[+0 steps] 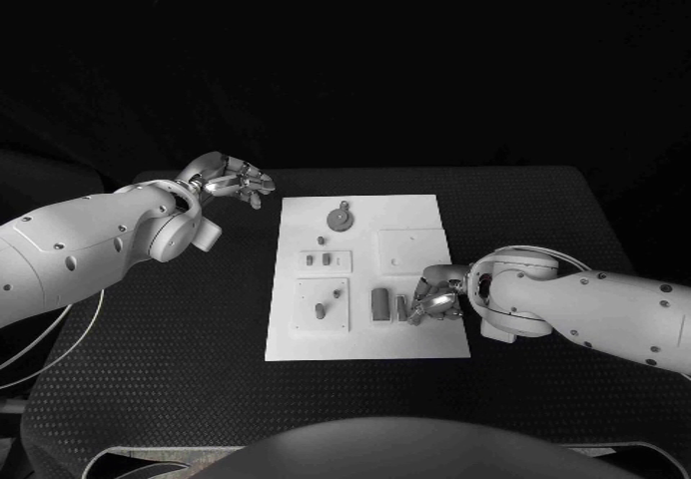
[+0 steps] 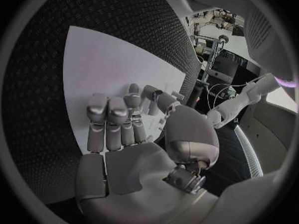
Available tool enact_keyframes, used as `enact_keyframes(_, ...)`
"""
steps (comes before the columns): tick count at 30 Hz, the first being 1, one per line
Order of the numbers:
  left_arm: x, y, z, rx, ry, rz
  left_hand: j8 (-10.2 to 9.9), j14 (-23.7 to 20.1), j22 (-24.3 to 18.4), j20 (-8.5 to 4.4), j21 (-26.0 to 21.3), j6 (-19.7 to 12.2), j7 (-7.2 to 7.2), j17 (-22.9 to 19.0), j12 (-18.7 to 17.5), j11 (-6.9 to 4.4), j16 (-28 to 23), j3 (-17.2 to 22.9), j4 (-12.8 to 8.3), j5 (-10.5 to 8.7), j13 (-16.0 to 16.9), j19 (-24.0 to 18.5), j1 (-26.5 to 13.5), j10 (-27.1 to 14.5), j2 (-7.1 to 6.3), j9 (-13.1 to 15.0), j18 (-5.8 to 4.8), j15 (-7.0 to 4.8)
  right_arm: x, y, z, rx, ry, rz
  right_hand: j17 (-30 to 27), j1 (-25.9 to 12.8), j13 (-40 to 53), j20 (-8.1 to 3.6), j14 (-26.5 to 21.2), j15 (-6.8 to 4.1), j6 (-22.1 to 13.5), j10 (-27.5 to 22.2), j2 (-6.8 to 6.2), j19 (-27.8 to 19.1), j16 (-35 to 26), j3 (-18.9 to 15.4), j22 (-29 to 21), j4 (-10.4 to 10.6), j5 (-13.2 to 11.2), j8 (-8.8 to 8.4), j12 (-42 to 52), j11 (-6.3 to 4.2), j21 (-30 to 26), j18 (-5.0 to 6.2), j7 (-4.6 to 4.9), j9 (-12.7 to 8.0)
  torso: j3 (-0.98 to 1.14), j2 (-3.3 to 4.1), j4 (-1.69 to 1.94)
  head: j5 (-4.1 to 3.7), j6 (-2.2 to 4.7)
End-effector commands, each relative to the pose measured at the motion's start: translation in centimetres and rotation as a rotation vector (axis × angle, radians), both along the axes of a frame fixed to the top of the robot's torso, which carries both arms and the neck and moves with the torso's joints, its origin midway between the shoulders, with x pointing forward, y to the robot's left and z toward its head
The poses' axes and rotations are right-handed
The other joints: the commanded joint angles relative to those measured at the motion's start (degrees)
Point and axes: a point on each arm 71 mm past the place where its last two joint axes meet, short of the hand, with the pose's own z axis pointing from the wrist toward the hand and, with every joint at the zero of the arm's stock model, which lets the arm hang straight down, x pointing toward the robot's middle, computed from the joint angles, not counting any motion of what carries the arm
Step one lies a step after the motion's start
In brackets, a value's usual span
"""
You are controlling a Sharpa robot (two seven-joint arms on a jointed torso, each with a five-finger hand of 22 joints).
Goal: Assemble the parts on the task board
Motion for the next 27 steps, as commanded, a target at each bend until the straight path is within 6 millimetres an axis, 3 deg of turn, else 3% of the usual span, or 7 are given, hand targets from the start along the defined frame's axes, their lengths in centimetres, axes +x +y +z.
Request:
enact_keyframes(1, 0.0, -0.19, 0.07, -0.008, 0.002, -0.012, 0.31, 0.33, 0.09, -0.15, -0.1, -0.13, -0.36, 0.08, 0.32, -0.06, -0.19, 0.33, 0.06, 0.32, 0.08, 0.34, -0.43, -0.41, -0.01, -0.06, 0.91, -0.04, -0.02, 0.22, 0.06, 0.025, -0.003, 0.003, -0.05, 0.19, 0.07, -0.04, 0.13, -0.07, -0.68, 0.0, 0.0, 0.29, -0.01, 0.05, -0.04, 0.42, -0.07, -0.21, -0.04, 0.47, -0.35, 3.36, 0.32, -0.08, -0.02, 0.01, 0.01, -0.06, 0.01)
enact_keyframes(11, -0.01, -0.21, 0.07, -0.008, 0.002, -0.012, 0.32, 0.33, 0.1, -0.15, -0.11, -0.14, -0.36, 0.1, 0.32, -0.05, -0.21, 0.33, 0.06, 0.32, 0.09, 0.34, -0.43, -0.42, -0.01, -0.08, 0.91, -0.04, -0.09, 0.72, -0.04, 0.019, 0.01, 0.023, -0.01, -0.01, 0.12, -0.06, 0.13, -0.03, -0.6, -0.06, 1.23, 0.22, 0.04, -0.03, 0.05, 1.08, -0.09, -0.21, 0.02, 0.49, -0.3, 3.36, 0.33, -0.07, -0.05, 0.01, 0.03, -0.14, 0.01)
enact_keyframes(27, -0.03, -0.17, 0.06, -0.007, 0.005, -0.012, 0.33, 0.33, 0.12, -0.15, -0.13, -0.16, -0.35, 0.15, 0.34, -0.05, -0.25, 0.34, 0.06, 0.32, 0.1, 0.34, -0.41, -0.44, -0.02, -0.09, 0.91, -0.03, 0.04, 0.79, -0.05, 0.017, 0.002, 0.018, 0.04, -1.14, 0.15, -0.05, 0.09, -0.11, -0.09, -0.1, 0.32, 0.12, 0.07, -0.65, 0.16, 2.17, -0.09, 0.01, 0.06, 0.35, -0.25, 3.36, 0.17, 0.03, -0.02, 0.03, 0.04, -0.09, 0.01)
